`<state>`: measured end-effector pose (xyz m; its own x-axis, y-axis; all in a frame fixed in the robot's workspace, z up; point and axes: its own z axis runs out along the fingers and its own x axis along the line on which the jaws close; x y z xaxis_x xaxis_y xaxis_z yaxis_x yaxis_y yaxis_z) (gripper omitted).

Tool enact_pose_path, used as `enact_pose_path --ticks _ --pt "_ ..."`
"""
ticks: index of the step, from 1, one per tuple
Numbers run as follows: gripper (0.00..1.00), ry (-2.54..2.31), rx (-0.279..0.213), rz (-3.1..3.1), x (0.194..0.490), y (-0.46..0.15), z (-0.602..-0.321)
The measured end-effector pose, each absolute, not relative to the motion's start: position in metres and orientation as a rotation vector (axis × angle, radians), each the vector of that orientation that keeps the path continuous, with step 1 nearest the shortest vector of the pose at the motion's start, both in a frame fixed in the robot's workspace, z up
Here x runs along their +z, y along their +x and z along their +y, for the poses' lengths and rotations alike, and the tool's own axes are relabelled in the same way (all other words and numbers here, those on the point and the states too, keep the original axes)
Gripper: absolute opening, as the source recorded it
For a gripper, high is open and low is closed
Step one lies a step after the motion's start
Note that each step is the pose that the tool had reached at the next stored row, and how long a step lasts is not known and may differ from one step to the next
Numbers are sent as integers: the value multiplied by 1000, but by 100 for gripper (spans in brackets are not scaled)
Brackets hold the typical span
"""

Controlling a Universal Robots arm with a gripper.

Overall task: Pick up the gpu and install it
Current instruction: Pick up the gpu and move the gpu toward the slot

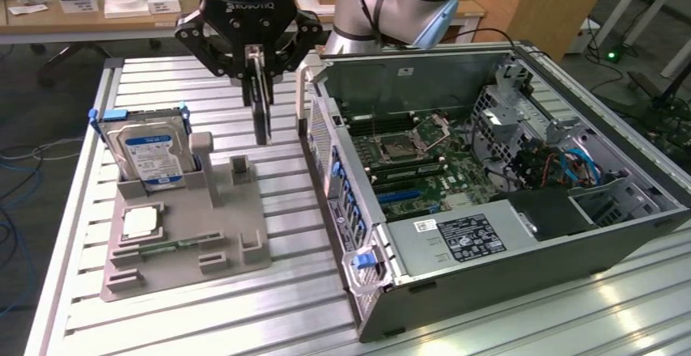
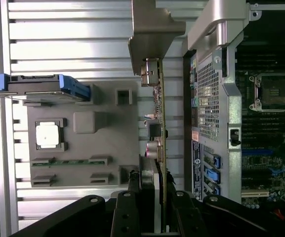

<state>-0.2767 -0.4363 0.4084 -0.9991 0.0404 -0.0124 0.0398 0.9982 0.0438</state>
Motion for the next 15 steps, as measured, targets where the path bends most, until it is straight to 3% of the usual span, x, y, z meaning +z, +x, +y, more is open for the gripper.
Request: enact_pose_path --ticks 15 --pt "28 63 68 3127 408 -248 -436"
